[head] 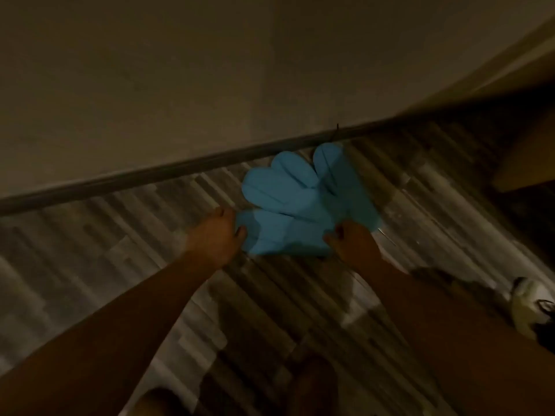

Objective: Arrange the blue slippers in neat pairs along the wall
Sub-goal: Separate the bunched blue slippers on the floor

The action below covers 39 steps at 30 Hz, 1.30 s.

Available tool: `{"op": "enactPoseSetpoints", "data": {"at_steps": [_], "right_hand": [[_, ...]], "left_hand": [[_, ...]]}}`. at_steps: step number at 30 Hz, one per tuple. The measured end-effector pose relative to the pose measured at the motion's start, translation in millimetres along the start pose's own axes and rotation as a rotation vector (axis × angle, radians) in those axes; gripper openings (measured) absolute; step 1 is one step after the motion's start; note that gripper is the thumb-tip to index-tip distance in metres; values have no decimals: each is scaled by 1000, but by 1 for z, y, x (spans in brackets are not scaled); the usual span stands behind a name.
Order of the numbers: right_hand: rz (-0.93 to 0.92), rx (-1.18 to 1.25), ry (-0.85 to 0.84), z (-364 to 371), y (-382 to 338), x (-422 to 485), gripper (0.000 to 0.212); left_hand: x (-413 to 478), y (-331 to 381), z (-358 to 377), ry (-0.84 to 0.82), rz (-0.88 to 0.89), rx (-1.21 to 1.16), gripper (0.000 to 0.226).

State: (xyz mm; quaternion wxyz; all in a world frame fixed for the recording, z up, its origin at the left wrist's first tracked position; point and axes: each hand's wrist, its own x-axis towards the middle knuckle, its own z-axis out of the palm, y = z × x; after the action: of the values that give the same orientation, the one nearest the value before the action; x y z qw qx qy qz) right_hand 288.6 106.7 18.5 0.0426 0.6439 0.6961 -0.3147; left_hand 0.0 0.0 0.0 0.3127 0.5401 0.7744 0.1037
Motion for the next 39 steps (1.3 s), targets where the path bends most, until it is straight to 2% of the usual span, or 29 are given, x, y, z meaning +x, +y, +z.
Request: {"op": "enactPoseSetpoints", "data": {"at_steps": [2, 5, 7, 11, 16, 18, 20, 21, 23, 25, 29, 34, 39], "right_hand": [[18, 37, 37, 12, 3, 5, 30], [61, 25, 49, 30, 6, 16, 48], [109, 16, 67, 41, 7, 17, 52], [162, 14, 125, 56, 12, 22, 45], [242, 84, 86, 51, 1, 13, 62], [231, 101, 71, 47, -5, -2, 53], [210, 158, 49, 46, -15, -19, 34], [187, 176, 28, 46, -24, -27, 33], [134, 243, -33, 52, -38, -37, 42], [156, 281, -121, 64, -53, -42, 43], [156, 390, -158, 100, -86, -44, 71], [202, 339, -181, 136, -113, -42, 52], [191, 299, -144, 158, -124, -48, 64]], "left_hand": [[9, -10, 13, -1, -35, -52, 50], [16, -17, 30, -35, -85, -145, 68], [17, -17, 38, -26, -118, -193, 72], [21, -17, 46, 35, -126, -267, 58], [23, -23, 39, 102, -138, -385, 42], [20, -27, 32, 124, -148, -410, 40], [19, -35, 22, 135, -150, -431, 37], [21, -40, 15, 143, -142, -435, 37], [28, -51, -2, 172, -124, -423, 37], [39, -61, -22, 235, -104, -388, 36], [56, -79, -52, 334, -64, -320, 40], [63, -99, -57, 371, -117, -302, 44], [60, -111, -46, 386, -124, -281, 44]]}}
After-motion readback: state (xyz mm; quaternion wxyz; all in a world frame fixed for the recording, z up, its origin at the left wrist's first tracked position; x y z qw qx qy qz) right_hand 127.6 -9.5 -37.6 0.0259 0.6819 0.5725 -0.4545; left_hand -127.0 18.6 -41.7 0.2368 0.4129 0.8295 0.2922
